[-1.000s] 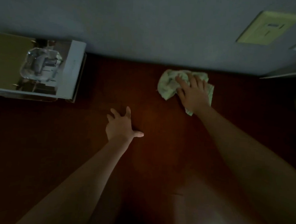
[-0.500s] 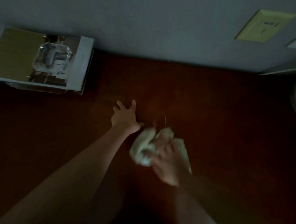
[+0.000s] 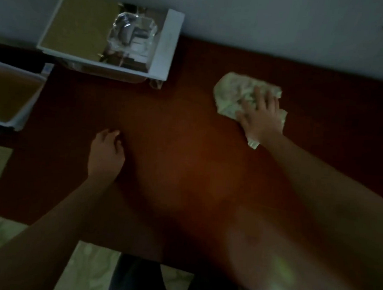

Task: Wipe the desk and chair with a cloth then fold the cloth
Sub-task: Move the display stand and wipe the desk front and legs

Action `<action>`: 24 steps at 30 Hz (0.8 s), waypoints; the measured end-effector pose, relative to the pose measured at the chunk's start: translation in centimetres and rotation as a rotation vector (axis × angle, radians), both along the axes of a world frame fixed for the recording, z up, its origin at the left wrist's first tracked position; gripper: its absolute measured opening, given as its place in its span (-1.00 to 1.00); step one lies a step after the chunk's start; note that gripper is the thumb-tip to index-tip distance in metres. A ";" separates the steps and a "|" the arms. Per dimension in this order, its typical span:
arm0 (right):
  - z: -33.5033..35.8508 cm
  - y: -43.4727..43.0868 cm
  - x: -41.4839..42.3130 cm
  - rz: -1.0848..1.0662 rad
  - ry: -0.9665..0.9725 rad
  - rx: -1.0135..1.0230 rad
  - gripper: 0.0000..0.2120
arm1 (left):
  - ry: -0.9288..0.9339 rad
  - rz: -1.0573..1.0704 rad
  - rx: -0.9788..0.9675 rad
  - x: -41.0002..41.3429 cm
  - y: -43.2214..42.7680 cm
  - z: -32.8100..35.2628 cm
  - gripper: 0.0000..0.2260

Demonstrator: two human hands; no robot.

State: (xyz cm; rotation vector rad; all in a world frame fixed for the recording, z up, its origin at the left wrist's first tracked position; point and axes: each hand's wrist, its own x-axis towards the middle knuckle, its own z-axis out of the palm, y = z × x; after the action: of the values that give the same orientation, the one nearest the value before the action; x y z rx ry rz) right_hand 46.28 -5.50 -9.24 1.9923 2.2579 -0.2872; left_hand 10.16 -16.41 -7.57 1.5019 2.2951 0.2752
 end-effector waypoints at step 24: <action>-1.7 -8.6 -42.4 0.770 0.255 0.037 -0.61 | -0.729 0.371 -0.184 -27.8 1.9 -0.8 -0.61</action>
State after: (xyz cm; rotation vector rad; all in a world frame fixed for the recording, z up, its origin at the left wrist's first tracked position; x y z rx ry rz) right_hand 3.85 -14.10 -10.98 0.9964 2.9819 -0.4231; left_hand -17.66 -14.51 -8.40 0.7022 1.9009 0.5826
